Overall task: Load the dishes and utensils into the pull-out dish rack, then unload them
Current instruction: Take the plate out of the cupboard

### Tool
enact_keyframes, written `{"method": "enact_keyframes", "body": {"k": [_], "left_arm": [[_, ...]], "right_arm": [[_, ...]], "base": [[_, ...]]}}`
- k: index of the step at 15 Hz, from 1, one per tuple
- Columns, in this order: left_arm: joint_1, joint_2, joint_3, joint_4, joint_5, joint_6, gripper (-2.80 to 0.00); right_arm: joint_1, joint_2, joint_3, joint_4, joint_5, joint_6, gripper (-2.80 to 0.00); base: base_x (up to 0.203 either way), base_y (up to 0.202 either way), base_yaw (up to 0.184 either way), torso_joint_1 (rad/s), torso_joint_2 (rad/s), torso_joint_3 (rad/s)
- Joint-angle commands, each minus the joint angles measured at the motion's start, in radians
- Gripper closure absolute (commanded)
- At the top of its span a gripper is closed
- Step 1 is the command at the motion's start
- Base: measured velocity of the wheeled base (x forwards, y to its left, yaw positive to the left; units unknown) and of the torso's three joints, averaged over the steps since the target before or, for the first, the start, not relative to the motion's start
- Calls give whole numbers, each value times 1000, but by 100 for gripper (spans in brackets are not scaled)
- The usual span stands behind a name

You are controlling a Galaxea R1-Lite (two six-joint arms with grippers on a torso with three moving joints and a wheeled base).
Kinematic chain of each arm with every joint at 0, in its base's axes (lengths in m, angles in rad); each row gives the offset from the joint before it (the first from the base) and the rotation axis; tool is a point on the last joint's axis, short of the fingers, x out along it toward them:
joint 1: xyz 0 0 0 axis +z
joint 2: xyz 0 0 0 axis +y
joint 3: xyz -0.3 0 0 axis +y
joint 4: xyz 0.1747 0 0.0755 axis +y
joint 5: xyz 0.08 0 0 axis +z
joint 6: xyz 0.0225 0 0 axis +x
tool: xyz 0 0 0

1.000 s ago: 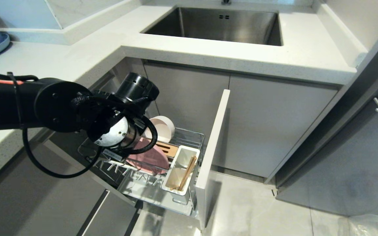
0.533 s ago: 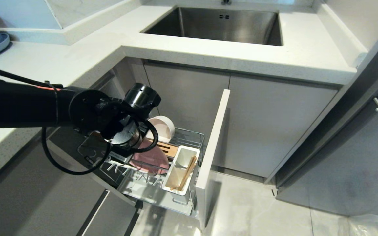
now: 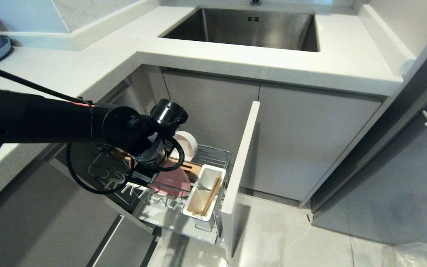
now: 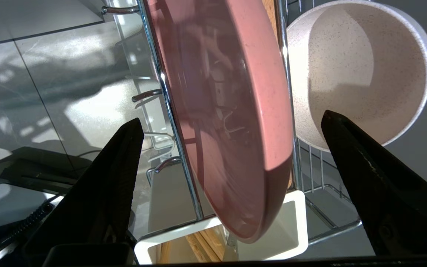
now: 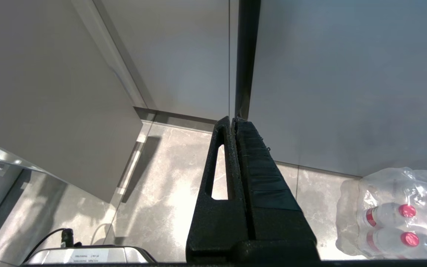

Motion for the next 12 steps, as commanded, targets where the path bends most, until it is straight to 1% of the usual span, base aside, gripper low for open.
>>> {"method": "enact_keyframes", "body": {"k": [1,3,4,12], "left_arm": [[-1,6,-4,3,4,-8,-280],[1,8,-3,3,6,-8,-280],[1,12,-3,3,4,-8,0],[-1,7,-3,6,6,-8,0]], "right_arm": [[0,1,2,0,0,0,0],[0,1,2,0,0,0,0],[0,1,2,0,0,0,0],[0,1,2,0,0,0,0]], "base": [[0,0,0,0,0,0],[0,0,0,0,0,0],[0,0,0,0,0,0],[0,0,0,0,0,0]]}}
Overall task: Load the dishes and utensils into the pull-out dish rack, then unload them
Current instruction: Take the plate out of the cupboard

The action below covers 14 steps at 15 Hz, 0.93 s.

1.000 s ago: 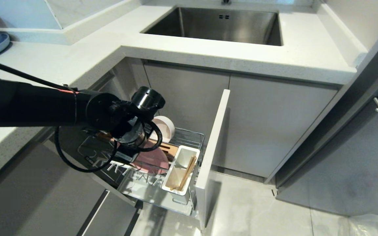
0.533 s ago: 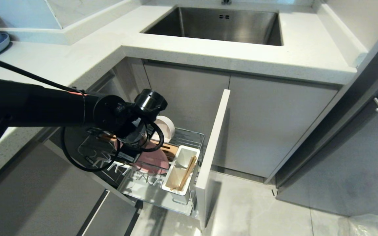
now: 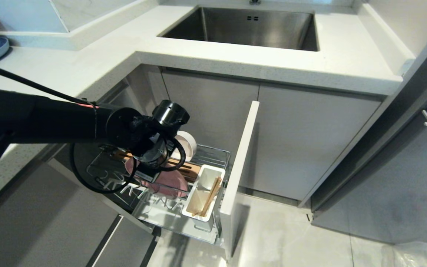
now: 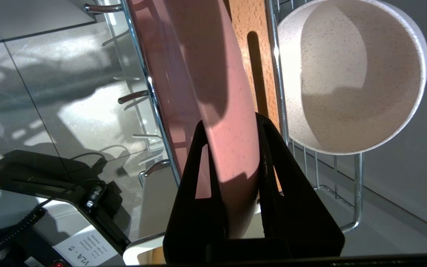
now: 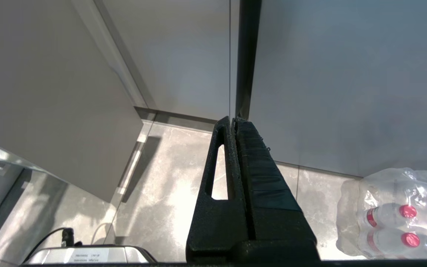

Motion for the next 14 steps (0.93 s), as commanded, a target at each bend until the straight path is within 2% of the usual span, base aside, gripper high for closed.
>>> {"method": "enact_keyframes", "body": {"k": [1,10,14], "left_arm": [[-1,-7,2,10,4,-7,0],[-24,-133,-5,17,18,-2,0],[-67,-221,-13,40,24,0,0]], "right_arm": [[0,1,2,0,0,1,0],[0,1,2,0,0,1,0],[0,1,2,0,0,1,0]], "base": [[0,0,0,0,0,0],[0,0,0,0,0,0],[0,0,0,0,0,0]]}}
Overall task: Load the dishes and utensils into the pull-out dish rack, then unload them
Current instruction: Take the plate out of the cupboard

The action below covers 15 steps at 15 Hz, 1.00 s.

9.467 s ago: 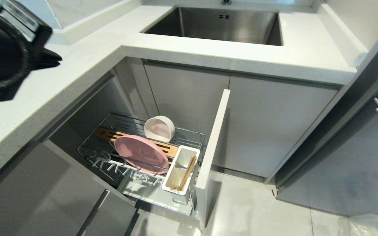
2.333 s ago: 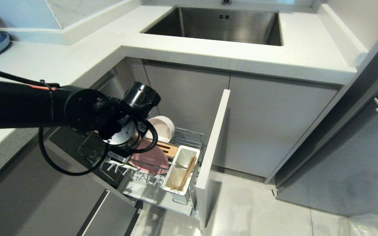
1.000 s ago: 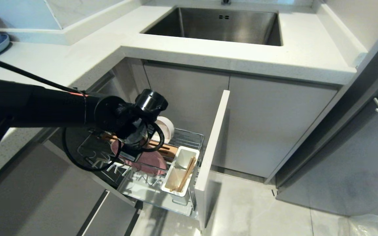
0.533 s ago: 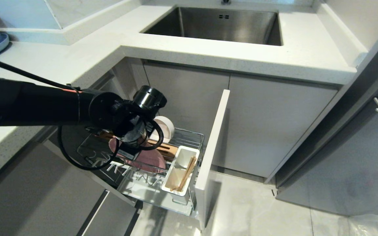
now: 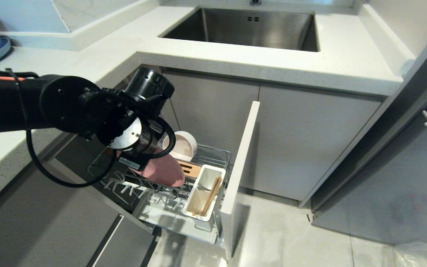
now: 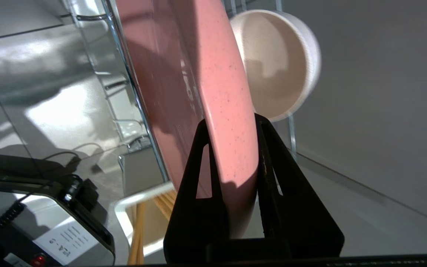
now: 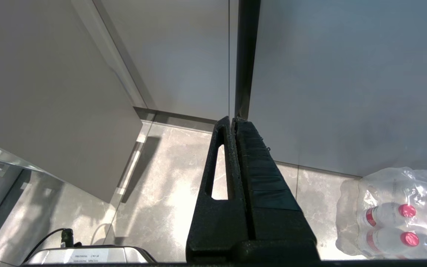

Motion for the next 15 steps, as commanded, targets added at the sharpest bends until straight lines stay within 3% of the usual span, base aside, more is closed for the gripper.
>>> {"method": "enact_keyframes", "body": {"k": [1,5,12,15], "left_arm": [[-19,-55,-6,7,4,-9,0],[-72,-137,-47,71,45,-9,0],[-196,-259,-124,137,41,-4,0],[-272,-320,-185,161,38,48,0]], "right_arm": [[0,1,2,0,0,0,0],[0,1,2,0,0,0,0],[0,1,2,0,0,0,0],[0,1,2,0,0,0,0]], "base": [[0,0,0,0,0,0],[0,0,0,0,0,0],[0,0,0,0,0,0],[0,0,0,0,0,0]]}}
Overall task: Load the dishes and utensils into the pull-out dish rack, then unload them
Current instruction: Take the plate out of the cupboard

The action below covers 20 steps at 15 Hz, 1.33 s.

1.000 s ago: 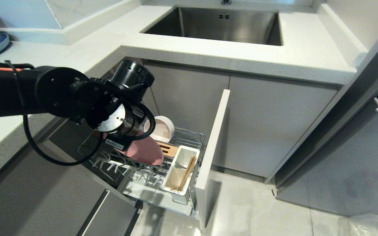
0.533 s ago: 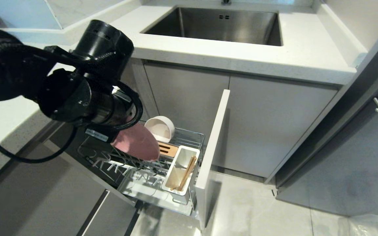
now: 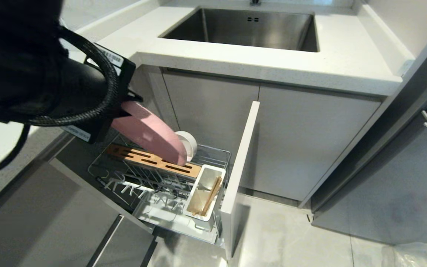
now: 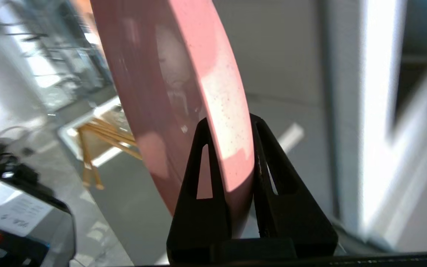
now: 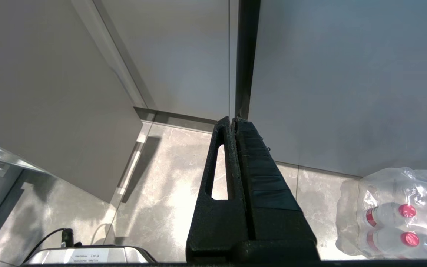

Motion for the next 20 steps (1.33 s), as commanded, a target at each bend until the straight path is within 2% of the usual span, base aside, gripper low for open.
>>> {"method": "enact_keyframes", "body": {"k": [1,6,10,11,13,15,19,20], "left_arm": [[-41,-53,-37,4,5,25,0],[-74,-130,-136,5,27,194,0],[-67,-146,-221,5,158,429,0],[-50,-145,-230,6,191,510,0],[32,-147,-234,8,218,641,0],[152,-147,-236,8,220,748,0],[412,-135,-237,20,197,883,0],[481,-130,-238,68,192,908,0]], "right_arm": [[0,1,2,0,0,0,0],[0,1,2,0,0,0,0],[0,1,2,0,0,0,0],[0,1,2,0,0,0,0],[0,1,2,0,0,0,0],[0,1,2,0,0,0,0],[0,1,2,0,0,0,0],[0,1,2,0,0,0,0]], "base": [[0,0,0,0,0,0],[0,0,0,0,0,0],[0,0,0,0,0,0],[0,0,0,0,0,0],[0,0,0,0,0,0],[0,0,0,0,0,0],[0,0,0,0,0,0],[0,0,0,0,0,0]]}}
